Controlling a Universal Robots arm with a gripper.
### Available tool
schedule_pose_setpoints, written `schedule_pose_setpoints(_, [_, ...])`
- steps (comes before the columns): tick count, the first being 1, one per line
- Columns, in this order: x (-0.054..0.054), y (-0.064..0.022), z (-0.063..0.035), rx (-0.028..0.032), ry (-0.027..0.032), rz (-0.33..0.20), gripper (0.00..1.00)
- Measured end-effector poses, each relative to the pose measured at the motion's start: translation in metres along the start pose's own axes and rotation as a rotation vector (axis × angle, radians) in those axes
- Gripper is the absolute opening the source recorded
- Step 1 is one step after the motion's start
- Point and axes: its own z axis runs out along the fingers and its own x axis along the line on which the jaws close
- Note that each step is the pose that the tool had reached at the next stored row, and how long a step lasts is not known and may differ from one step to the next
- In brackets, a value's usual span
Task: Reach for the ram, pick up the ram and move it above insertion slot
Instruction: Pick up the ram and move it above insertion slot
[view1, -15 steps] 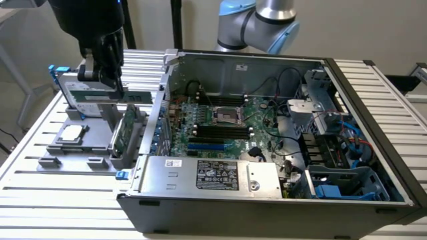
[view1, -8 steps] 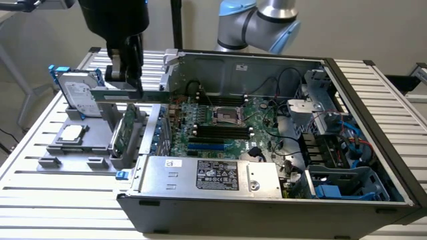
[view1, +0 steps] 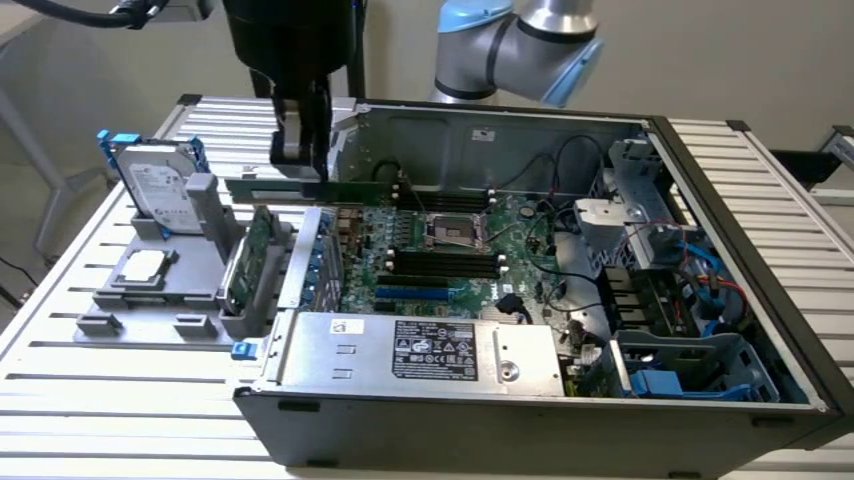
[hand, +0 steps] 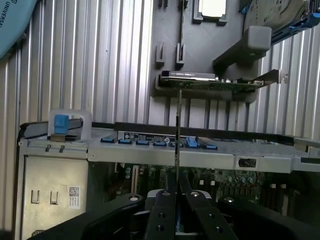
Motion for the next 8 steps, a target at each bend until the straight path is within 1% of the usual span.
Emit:
schedule_pose_setpoints(4, [0.001,-0.0180,-0.0004,0.0002,-0.0040,0.000,0.14])
schedule_pose_setpoints(8, [0.002,-0.0364,-0.0003,0.0002,-0.0054,0.000,0.14])
